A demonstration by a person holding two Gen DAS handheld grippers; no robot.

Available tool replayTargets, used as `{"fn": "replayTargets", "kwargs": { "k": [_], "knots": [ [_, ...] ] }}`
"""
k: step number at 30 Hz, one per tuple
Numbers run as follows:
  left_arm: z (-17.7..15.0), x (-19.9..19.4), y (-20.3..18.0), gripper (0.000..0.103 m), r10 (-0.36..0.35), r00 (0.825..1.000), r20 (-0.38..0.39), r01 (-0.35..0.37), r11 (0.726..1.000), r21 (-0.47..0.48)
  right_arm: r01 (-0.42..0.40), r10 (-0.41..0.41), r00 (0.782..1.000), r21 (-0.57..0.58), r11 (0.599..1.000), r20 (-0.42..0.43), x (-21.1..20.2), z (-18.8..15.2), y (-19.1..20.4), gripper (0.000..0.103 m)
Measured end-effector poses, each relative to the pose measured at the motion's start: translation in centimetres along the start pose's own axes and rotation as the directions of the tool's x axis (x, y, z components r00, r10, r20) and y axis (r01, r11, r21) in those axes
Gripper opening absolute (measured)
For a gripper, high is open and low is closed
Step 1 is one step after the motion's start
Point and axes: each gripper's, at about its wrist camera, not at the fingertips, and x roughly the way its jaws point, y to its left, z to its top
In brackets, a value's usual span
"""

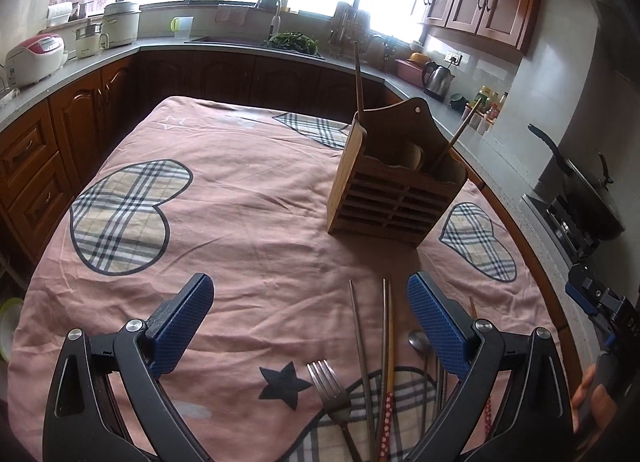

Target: Organize utensils

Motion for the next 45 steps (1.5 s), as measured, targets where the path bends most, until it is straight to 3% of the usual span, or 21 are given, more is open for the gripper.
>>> {"fn": "replayTargets", "kwargs": {
  "k": [8, 21, 24, 32, 45],
  "knots": [
    [-1.1, 0.0, -0.2, 0.1, 0.007, 1.0, -0.019, -0.007, 1.0, 0.019, 0.024, -0.023, 0.999, 0.015, 1.0, -0.044, 0.0, -2.3, -1.2, 0.09],
    [-1.5, 1.9, -1.0, 0.099, 0.025, 0.998, -0.065, -0.02, 0.997, 0.069, 0.002, -0.003, 0.996, -0.009, 1.0, -0.085, 1.6, -3.0, 0.0, 0.087],
    [-1.5, 2.9, -1.2, 0.097, 0.028, 0.996, -0.087, -0.021, 0.996, 0.083, -0.001, 0.0, 0.994, -0.009, 1.0, -0.105, 2.5, -3.1, 0.1, 0.082],
    [-1.5, 5.6, -1.9, 0.089, 0.045, 0.988, -0.149, -0.026, 0.992, 0.123, 0.009, -0.011, 0.984, -0.01, 1.0, -0.177, 5.4, -3.5, 0.3, 0.054],
    [-1.5, 11.0, -3.5, 0.07, 0.054, 0.963, -0.263, -0.01, 0.986, 0.167, 0.038, -0.05, 0.942, -0.043, 0.998, -0.331, 12.1, -4.9, 0.7, 0.025]
  ]
}}
